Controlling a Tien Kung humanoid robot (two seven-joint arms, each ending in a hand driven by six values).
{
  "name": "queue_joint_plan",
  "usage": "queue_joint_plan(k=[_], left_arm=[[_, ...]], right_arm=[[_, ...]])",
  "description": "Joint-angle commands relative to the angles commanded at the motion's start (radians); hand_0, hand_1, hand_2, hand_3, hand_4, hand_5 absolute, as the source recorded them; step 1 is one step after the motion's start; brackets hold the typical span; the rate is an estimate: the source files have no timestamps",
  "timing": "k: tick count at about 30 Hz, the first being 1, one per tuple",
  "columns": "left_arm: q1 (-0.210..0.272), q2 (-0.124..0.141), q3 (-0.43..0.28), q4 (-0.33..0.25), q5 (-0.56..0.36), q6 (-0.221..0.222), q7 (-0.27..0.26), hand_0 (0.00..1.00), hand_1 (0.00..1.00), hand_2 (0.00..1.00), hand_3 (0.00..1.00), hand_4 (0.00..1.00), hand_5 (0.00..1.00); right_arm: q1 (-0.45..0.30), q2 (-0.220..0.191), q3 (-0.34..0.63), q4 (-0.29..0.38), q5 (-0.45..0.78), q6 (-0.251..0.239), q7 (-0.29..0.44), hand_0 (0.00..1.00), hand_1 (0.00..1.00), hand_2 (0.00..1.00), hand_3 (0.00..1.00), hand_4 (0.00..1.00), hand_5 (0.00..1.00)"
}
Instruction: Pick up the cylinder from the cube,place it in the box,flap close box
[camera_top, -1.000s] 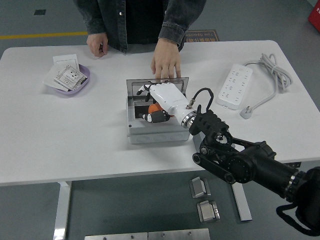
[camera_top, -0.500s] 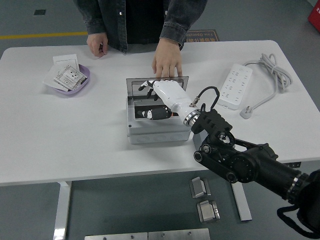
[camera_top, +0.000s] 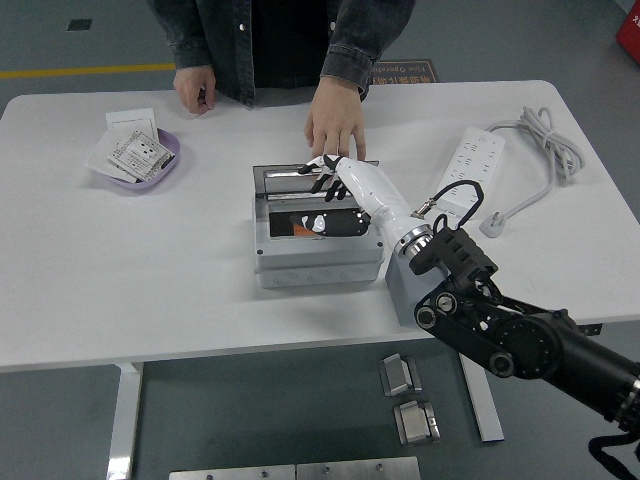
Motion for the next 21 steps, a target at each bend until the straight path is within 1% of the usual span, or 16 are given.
queue_joint_plan(k=[2, 4, 6, 8, 11, 14, 16, 17, 21], left_arm=[[0.0, 0.001, -0.002, 0.0, 0.002, 0.0, 0.0, 0.643, 0.644, 0.527, 0.637, 0.682, 0.325], [0.0, 0.002, -0.002, 0.0, 0.001, 0.0, 0.0, 0.643, 0.644, 0.527, 0.637, 0.682, 0.325], [-0.001, 0.002, -0.001, 0.0, 0.001, 0.0, 0.0, 0.643, 0.644, 0.527, 0.635, 0.681, 0.325], [-0.001, 0.002, 0.0, 0.0, 0.0, 0.0, 0.001, 0.643, 0.644, 0.527, 0.635, 0.681, 0.325], [-0.002, 0.003, 0.001, 0.0, 0.0, 0.0, 0.002, 0.643, 0.644, 0.527, 0.635, 0.681, 0.325], [-0.005, 0.004, 0.002, 0.0, 0.001, 0.0, 0.004, 0.643, 0.644, 0.527, 0.635, 0.681, 0.324], [-0.007, 0.005, 0.002, 0.0, 0.002, -0.001, 0.004, 0.643, 0.644, 0.527, 0.635, 0.681, 0.324], [-0.008, 0.005, 0.002, 0.0, 0.001, -0.001, 0.004, 0.643, 0.644, 0.526, 0.633, 0.681, 0.325], [-0.01, 0.004, 0.002, 0.0, 0.002, -0.001, 0.004, 0.643, 0.644, 0.526, 0.633, 0.681, 0.325]], right_arm=[[0.008, -0.012, 0.024, 0.042, -0.009, 0.008, -0.013, 0.408, 0.444, 0.521, 0.681, 0.934, 0.352], [0.02, -0.018, 0.045, 0.069, -0.026, 0.017, -0.026, 0.408, 0.444, 0.521, 0.681, 0.934, 0.352], [0.039, -0.019, 0.063, 0.079, -0.042, 0.025, -0.036, 0.408, 0.444, 0.525, 0.682, 0.924, 0.359], [0.062, -0.016, 0.076, 0.071, -0.056, 0.032, -0.043, 0.408, 0.444, 0.525, 0.682, 0.924, 0.359], [0.094, -0.005, 0.08, 0.03, -0.059, 0.04, -0.043, 0.408, 0.444, 0.525, 0.682, 0.924, 0.359], [0.125, 0.021, 0.078, -0.033, -0.066, 0.062, -0.049, 0.409, 0.443, 0.526, 0.681, 0.922, 0.362], [0.138, 0.037, 0.078, -0.075, -0.076, 0.082, -0.056, 0.409, 0.443, 0.526, 0.681, 0.922, 0.362], [0.144, 0.045, 0.079, -0.1, -0.081, 0.093, -0.06, 0.426, 0.448, 0.526, 0.681, 0.919, 0.358], [0.152, 0.061, 0.083, -0.17, -0.095, 0.115, -0.07, 0.426, 0.448, 0.526, 0.681, 0.919, 0.358]])
